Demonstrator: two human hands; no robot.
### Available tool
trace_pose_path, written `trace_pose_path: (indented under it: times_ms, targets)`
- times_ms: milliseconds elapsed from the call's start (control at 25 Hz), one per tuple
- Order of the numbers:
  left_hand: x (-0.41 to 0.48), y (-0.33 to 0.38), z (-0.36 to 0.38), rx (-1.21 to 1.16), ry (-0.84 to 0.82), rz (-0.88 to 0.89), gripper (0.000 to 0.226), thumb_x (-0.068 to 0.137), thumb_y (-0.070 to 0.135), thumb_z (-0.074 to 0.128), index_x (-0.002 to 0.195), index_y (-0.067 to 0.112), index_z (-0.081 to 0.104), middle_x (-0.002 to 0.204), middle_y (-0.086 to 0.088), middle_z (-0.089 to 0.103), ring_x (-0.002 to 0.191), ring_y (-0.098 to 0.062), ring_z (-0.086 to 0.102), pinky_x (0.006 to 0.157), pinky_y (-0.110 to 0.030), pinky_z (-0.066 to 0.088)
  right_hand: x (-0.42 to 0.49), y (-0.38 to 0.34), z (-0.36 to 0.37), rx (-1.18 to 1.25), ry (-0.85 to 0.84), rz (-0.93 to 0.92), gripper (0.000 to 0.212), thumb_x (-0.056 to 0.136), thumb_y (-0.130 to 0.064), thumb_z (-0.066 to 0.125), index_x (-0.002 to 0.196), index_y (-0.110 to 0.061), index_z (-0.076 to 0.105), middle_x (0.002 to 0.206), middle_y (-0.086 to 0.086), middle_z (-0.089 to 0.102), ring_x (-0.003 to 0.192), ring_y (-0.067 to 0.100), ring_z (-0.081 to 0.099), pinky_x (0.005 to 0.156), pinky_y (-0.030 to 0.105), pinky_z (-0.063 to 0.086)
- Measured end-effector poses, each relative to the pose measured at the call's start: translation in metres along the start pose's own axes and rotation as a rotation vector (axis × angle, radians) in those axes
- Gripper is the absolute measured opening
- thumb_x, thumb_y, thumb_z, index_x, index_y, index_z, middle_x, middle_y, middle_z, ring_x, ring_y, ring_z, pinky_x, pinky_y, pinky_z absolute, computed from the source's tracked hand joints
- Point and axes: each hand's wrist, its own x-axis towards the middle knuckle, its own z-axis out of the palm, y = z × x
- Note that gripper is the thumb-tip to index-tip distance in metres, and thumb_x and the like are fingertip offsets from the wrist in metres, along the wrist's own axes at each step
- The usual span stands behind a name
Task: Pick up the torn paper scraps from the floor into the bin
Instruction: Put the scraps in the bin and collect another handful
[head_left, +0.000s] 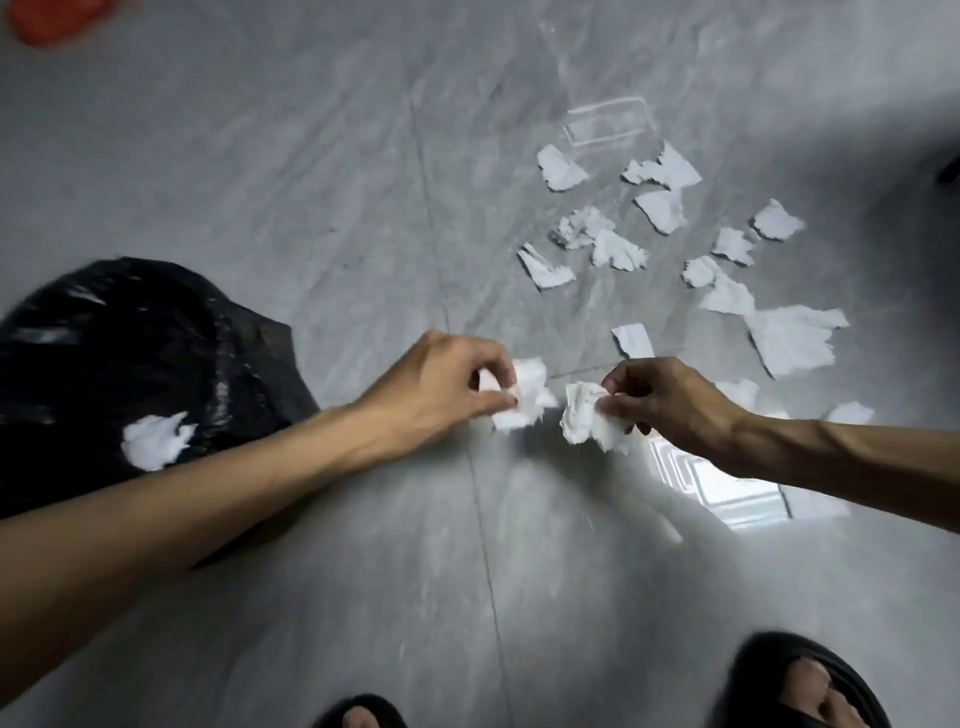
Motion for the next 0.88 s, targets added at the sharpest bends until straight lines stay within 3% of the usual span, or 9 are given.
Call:
trace_pose_path:
  times_ms: [200,280,360,480,600,640,720,880]
  targets:
    - [-0.042,-0.024,-0.097,-0.002,0.509,-0.262,0.007,0.080,0.028,0.073,0.076,0.024,0.069,0.048,0.010,0.048,0.044,0.003,0.048,0.049,-0.009,0.032,0.053,-0.117,0.052,0.160,-0.015,-0.213,0.011,0.083,-0.006,0.066,0.077,-0.015,0.064,0.058,-0.002,0.059,0.048,0.008,0.049,0.051,0.021,0.039]
    - [-0.068,-0.044,-0.122,0.077,0.628,-0.393,0.009,0.081,0.031,0.070,0.077,0.024,0.068,0.052,0.008,0.051,0.048,-0.002,0.048,0.051,-0.013,0.034,0.066,-0.159,0.079,0.199,-0.034,-0.302,0.013,0.082,-0.004,0.065,0.077,-0.016,0.064,0.060,-0.001,0.061,0.046,0.006,0.050,0.051,0.022,0.040]
    - [-0.096,-0.069,-0.140,0.125,0.702,-0.542,0.009,0.081,0.033,0.069,0.079,0.024,0.067,0.057,0.007,0.055,0.056,-0.011,0.051,0.058,-0.027,0.035,0.072,-0.200,0.106,0.270,-0.029,-0.410,0.014,0.080,-0.002,0.064,0.077,-0.016,0.063,0.062,0.000,0.062,0.047,0.006,0.051,0.051,0.022,0.041]
    - [-0.132,-0.105,-0.142,0.191,0.579,-0.779,0.004,0.080,0.031,0.068,0.080,0.029,0.066,0.078,-0.002,0.067,0.073,-0.021,0.058,0.067,-0.027,0.038,0.075,-0.256,0.142,0.396,-0.045,-0.560,0.017,0.080,-0.002,0.064,0.077,-0.018,0.061,0.066,0.004,0.061,0.053,0.010,0.053,0.051,0.023,0.043]
    - [-0.151,-0.124,-0.129,0.148,0.381,-0.912,0.017,0.079,0.022,0.066,0.094,0.030,0.068,0.099,0.002,0.071,0.091,-0.019,0.063,0.079,-0.031,0.048,0.078,-0.284,0.177,0.273,-0.142,-0.587,0.014,0.080,-0.007,0.069,0.076,-0.020,0.064,0.068,0.003,0.063,0.057,0.015,0.057,0.057,0.031,0.050]
    - [-0.155,-0.128,-0.129,0.116,0.398,-0.934,0.020,0.080,0.020,0.065,0.098,0.029,0.067,0.100,0.004,0.070,0.095,-0.019,0.063,0.084,-0.032,0.049,0.079,-0.287,0.187,0.165,-0.223,-0.558,0.010,0.079,-0.010,0.071,0.082,-0.019,0.067,0.072,0.004,0.066,0.060,0.017,0.060,0.062,0.034,0.054]
    - [-0.157,-0.130,-0.132,0.059,0.479,-0.948,0.021,0.079,0.017,0.064,0.096,0.028,0.066,0.096,0.006,0.070,0.095,-0.019,0.064,0.088,-0.035,0.050,0.083,-0.287,0.195,-0.033,-0.324,-0.509,0.021,0.081,-0.016,0.072,0.102,-0.015,0.069,0.086,0.007,0.070,0.070,0.022,0.066,0.074,0.037,0.057]
    - [-0.147,-0.118,-0.135,-0.008,0.578,-0.885,0.020,0.080,0.014,0.060,0.094,0.027,0.065,0.086,0.010,0.069,0.086,-0.015,0.066,0.082,-0.030,0.049,0.098,-0.284,0.178,-0.306,-0.100,-0.592,0.042,0.079,-0.032,0.069,0.115,-0.014,0.060,0.102,0.009,0.066,0.095,0.026,0.062,0.075,0.028,0.043]
